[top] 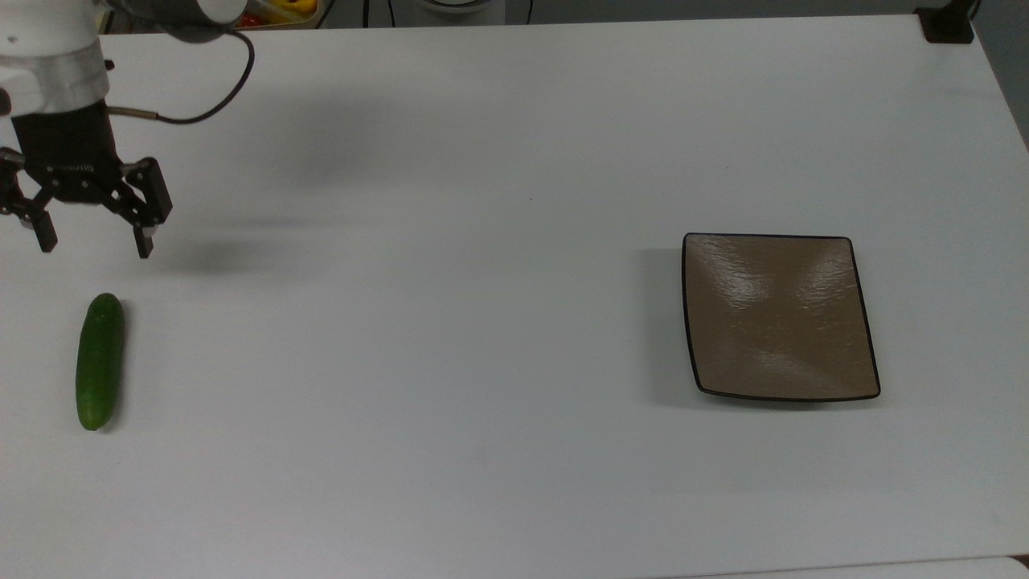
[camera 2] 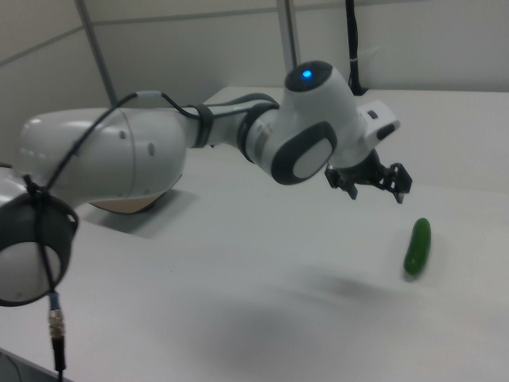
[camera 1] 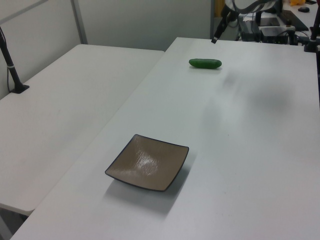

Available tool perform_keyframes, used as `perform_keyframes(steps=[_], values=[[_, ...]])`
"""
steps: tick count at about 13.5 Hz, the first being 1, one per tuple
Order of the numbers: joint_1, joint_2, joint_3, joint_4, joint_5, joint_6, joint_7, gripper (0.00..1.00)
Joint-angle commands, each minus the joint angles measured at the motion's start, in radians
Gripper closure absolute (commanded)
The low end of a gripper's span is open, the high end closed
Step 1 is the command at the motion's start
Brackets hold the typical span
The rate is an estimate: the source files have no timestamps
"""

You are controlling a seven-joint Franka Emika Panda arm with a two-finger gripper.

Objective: Cucumber placed on a ceramic plate
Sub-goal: 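Move the open gripper over the green cucumber, then lower the gripper and close it around the cucumber's middle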

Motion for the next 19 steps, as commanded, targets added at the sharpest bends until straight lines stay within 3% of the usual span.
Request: perform_keyframes(steps=[1,4,8,16,18,19], values=[[-0.013,0.11,-0.001,0.083,0.02,0.08,0.039,0.0],[-0.015,0.199,-0.003,0.107,0.019,0.202,0.067,0.0],[-0.055,0.315,0.023,0.196,0.019,0.216,0.068,0.0],[-0.073,0.371,0.046,0.188,0.016,0.3,0.067,0.0],[-0.073,0.371,0.046,0.185,0.009,0.299,0.065,0.05],[-0.073,0.371,0.046,0.185,0.009,0.299,0.065,0.15]])
